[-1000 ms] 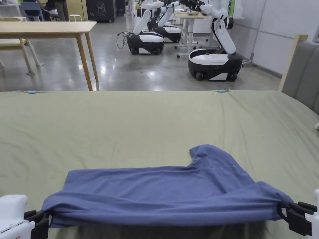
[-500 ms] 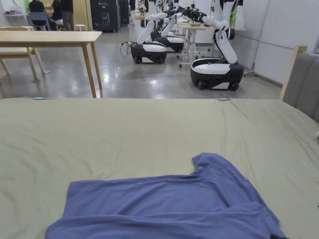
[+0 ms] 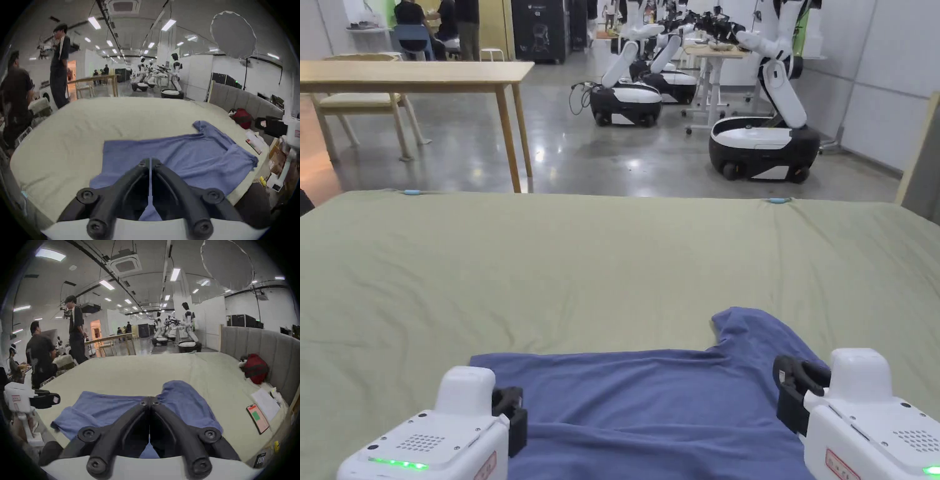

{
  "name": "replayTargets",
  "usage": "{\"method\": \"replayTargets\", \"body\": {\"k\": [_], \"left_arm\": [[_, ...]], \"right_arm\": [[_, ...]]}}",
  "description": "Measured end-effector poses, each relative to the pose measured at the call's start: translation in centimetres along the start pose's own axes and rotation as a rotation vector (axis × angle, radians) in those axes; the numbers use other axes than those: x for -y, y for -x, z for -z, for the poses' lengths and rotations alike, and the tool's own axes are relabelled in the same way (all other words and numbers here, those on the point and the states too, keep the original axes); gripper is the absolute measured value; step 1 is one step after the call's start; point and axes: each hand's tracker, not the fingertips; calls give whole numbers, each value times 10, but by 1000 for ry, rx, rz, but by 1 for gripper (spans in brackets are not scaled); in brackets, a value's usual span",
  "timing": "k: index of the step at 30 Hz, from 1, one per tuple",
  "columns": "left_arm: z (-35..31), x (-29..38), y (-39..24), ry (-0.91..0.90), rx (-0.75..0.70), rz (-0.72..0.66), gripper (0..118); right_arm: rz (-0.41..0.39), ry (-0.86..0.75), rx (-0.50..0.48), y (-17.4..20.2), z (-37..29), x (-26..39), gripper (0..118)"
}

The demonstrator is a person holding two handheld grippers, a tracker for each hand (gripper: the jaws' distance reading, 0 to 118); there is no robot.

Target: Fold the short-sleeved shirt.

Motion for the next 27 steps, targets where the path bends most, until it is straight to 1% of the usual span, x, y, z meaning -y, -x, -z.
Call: {"method": "replayTargets", "body": {"k": [1, 2, 4, 7, 9, 10, 11, 12, 13, 14, 15, 16, 18, 20, 22, 24, 27], "left_arm": [[3, 5, 3, 4, -30, 21, 0], [7, 8, 9, 24, -44, 30, 0], [16, 10, 25, 64, -53, 2, 0], [30, 4, 43, 91, -75, -13, 0], [47, -5, 52, 118, -106, 6, 0], [57, -11, 58, 122, -136, 25, 2], [68, -18, 66, 113, -158, 38, 11], [81, -26, 71, 124, -173, 43, 41], [94, -33, 76, 152, -179, 45, 85], [113, -40, 86, 224, -184, 38, 115], [131, -45, 95, 243, -188, 32, 117], [143, -50, 101, 210, -187, 42, 117], [172, -50, 109, 275, -252, 36, 117], [201, -50, 120, 301, -271, 30, 116], [218, -56, 114, 350, -287, 19, 109], [238, -49, 115, 385, -300, 22, 97], [250, -44, 108, 460, -257, 19, 93]], "right_arm": [[2, 9, -13, 0, 1, 1, 1], [-3, 10, 1, 0, 3, 4, 1], [-21, 26, 10, -6, 8, 10, 1], [1, 60, 13, -17, 20, 11, 1], [2, 73, 24, -22, 27, 14, 1], [-2, 82, 29, -25, 31, 15, 1], [-5, 91, 33, -28, 35, 15, 1], [-6, 97, 39, -31, 38, 17, 1], [-9, 104, 44, -34, 42, 17, 1], [-10, 111, 47, -37, 45, 16, 1], [-11, 117, 52, -41, 48, 15, 1], [-14, 121, 57, -43, 49, 15, 1], [-22, 132, 72, -49, 54, 13, 1], [-27, 143, 82, -56, 58, 12, 1], [-40, 154, 101, -64, 62, 10, 1], [-51, 171, 126, -75, 68, 10, 1], [-58, 213, 169, -95, 81, 7, 1]]}}
